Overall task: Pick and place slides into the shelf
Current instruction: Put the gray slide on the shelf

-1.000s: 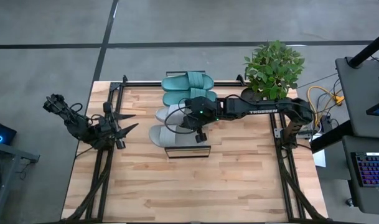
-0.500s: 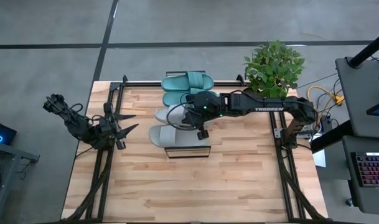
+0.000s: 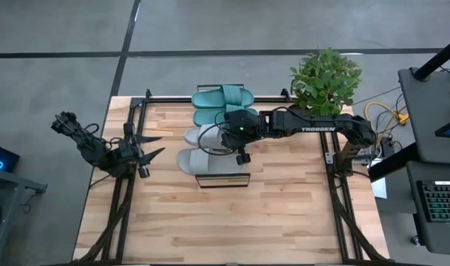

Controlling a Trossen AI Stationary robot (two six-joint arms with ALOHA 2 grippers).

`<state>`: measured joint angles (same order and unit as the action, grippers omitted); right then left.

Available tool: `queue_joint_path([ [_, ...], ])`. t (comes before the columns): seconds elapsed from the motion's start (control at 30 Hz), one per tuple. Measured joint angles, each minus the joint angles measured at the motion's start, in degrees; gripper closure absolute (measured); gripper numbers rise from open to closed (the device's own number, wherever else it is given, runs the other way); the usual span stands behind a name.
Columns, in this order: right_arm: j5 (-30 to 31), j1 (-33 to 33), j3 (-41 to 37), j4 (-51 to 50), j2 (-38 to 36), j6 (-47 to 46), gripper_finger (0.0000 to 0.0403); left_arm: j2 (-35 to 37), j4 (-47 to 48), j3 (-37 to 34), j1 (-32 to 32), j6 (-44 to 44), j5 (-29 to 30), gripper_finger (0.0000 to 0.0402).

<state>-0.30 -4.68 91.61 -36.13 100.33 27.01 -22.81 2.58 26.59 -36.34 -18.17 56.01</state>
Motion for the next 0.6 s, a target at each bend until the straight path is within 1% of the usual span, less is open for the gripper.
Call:
queue_joint_path([
  [0.37,-0.2,-0.2,-1.6,-0.6,0.0,-1.5,0.0394,0.0,-0.5,-0.7,0.0,0.0,0.0,0.0253],
  [0.5,-2.5,-0.4,-2.4,-0.7,0.0,-1.5,0.0394,0.0,-0.6,-0.8,0.0,0.0,0.0,0.0253],
  [0.6,-2.7,-0.6,-3.0,-0.3,0.0,-1.5,0.0394,0.0,-0.6,-0.8,0.0,0.0,0.0,0.0253],
])
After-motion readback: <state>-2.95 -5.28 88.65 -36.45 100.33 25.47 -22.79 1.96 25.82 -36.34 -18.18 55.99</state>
